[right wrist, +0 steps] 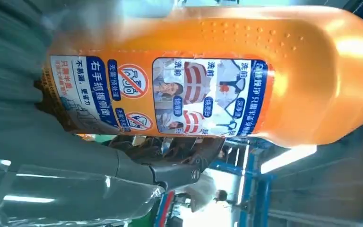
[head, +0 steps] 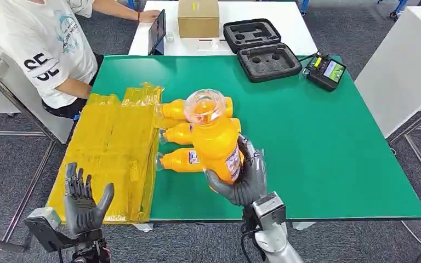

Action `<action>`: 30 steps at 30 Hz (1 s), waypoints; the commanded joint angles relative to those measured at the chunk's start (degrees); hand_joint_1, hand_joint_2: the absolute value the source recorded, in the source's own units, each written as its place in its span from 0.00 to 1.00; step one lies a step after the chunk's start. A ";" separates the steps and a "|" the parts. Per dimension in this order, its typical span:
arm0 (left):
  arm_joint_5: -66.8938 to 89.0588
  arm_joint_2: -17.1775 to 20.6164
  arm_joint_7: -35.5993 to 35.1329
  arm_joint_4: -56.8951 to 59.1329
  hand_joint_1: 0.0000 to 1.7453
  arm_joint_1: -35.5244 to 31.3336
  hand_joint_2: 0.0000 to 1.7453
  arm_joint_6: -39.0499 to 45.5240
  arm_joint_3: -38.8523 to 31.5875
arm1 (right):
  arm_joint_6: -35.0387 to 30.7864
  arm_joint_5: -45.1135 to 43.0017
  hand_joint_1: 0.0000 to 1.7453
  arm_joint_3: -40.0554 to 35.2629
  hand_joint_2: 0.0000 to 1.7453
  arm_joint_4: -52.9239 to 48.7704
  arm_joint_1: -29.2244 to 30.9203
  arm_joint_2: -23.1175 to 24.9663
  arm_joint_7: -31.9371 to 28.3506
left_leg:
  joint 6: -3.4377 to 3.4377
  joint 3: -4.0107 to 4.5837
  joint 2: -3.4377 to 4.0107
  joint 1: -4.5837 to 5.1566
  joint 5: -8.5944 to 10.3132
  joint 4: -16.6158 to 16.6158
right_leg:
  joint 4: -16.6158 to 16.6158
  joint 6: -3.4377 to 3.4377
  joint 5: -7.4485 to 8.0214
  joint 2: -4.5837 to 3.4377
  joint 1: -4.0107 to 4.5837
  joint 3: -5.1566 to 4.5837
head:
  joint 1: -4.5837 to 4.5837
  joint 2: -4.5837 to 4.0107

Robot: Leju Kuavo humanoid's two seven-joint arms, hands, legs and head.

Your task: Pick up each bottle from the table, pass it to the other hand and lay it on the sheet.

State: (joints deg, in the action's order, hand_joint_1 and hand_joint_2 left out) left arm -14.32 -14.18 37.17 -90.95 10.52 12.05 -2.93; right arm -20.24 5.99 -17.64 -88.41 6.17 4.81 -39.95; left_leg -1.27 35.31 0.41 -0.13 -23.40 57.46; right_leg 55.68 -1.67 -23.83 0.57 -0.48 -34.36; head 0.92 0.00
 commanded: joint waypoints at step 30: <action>-4.84 6.68 -10.45 24.85 0.00 -21.37 1.00 -23.45 22.45 | 9.79 2.56 0.98 -10.01 1.00 36.16 10.95 8.39 -0.05 | 0.06 -0.24 -0.02 -0.03 0.02 -0.08 | -0.05 0.05 -0.01 -0.02 0.03 0.26 | 0.02 0.00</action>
State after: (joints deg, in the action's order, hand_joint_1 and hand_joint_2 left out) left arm -19.17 -9.20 27.04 -75.58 -5.18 -11.98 16.53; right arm -9.68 7.67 -21.55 -61.90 12.71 12.22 -39.93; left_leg -1.29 35.34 0.39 -0.14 -23.33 57.47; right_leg 55.71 -1.67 -23.80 0.62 -0.48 -34.37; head 0.94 0.00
